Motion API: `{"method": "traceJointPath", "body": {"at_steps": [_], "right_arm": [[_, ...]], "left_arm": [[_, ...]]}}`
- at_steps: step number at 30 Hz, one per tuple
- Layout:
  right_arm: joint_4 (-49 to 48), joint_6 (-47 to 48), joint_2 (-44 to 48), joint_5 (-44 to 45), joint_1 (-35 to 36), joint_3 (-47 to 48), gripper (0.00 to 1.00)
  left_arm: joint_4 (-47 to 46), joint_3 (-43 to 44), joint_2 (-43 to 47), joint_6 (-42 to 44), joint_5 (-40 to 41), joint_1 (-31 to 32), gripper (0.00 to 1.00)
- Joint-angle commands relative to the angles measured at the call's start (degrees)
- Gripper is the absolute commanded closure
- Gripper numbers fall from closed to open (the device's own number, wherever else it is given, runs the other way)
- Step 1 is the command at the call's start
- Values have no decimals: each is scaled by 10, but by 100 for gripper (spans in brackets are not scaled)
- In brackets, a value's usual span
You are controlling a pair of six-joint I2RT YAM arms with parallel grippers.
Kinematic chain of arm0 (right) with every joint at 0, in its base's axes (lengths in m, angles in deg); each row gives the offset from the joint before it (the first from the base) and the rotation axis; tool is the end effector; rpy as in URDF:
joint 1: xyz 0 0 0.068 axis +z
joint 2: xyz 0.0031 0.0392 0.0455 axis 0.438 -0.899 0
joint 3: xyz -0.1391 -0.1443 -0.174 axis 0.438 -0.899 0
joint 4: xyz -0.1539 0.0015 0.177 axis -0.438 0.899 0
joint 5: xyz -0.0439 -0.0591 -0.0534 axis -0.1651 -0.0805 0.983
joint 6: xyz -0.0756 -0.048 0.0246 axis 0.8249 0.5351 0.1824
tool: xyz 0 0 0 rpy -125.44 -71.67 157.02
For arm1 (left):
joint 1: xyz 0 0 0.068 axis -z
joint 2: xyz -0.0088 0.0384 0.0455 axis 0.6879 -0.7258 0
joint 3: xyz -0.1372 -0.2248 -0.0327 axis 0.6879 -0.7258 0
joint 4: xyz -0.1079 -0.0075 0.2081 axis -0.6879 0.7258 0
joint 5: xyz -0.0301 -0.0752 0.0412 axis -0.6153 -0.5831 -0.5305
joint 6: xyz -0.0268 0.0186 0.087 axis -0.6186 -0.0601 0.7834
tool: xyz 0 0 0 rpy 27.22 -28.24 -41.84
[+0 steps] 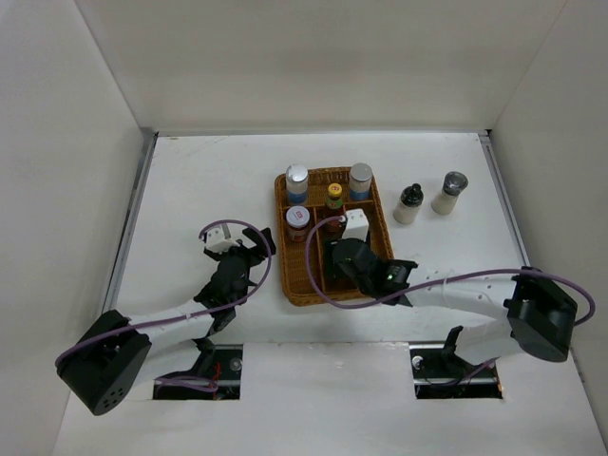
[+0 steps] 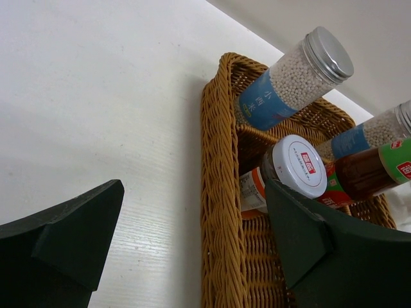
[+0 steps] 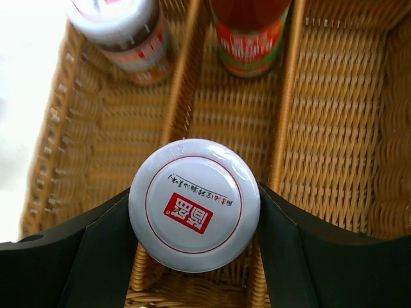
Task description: Organize the condiment bottles
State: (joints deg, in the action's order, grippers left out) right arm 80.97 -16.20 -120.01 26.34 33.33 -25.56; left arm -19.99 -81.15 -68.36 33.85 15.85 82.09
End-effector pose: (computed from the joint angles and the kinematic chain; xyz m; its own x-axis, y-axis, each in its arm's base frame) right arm 0.1893 0.2290 0.2109 -0.5062 -0.0327 -0.8618 -0.2769 0.9526 0.1265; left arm 0.1978 -0.0917 0.1826 -0.0862 -0.5490 -0.8314 -0.0549 0.8358 -0.5463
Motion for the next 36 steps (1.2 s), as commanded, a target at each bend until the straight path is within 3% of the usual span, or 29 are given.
{"method": "traceJointPath", "body": {"at_steps": [1, 4, 8, 12, 15, 18, 23, 27, 36], "right_arm": [[-71, -29, -4, 40, 15, 1, 44], [-70, -36, -9, 45, 18, -3, 36], [-57, -29, 23, 48, 22, 3, 12], [-48, -16, 101, 42, -12, -3, 3], [-46, -3, 162, 41, -77, -21, 2], [-46, -6, 180, 39, -186, -38, 1], [-69, 6, 99, 20, -338, -27, 0], [-114, 52, 20, -38, -384, 7, 0], [-184, 59, -106, -61, -437, 46, 0]], "left_arm": [[-31, 10, 0, -6, -9, -1, 7], [-31, 12, -6, -6, -9, -1, 7], [-31, 12, -1, -7, -12, -1, 7], [-31, 11, -3, -7, -12, -1, 7], [-31, 14, -6, -7, -12, -1, 7], [-31, 15, -15, -8, -19, 2, 7], [-34, 15, -16, -10, -22, 3, 7], [-35, 15, -23, -11, -23, 3, 7], [-41, 17, -38, -11, -26, -1, 7]]}}
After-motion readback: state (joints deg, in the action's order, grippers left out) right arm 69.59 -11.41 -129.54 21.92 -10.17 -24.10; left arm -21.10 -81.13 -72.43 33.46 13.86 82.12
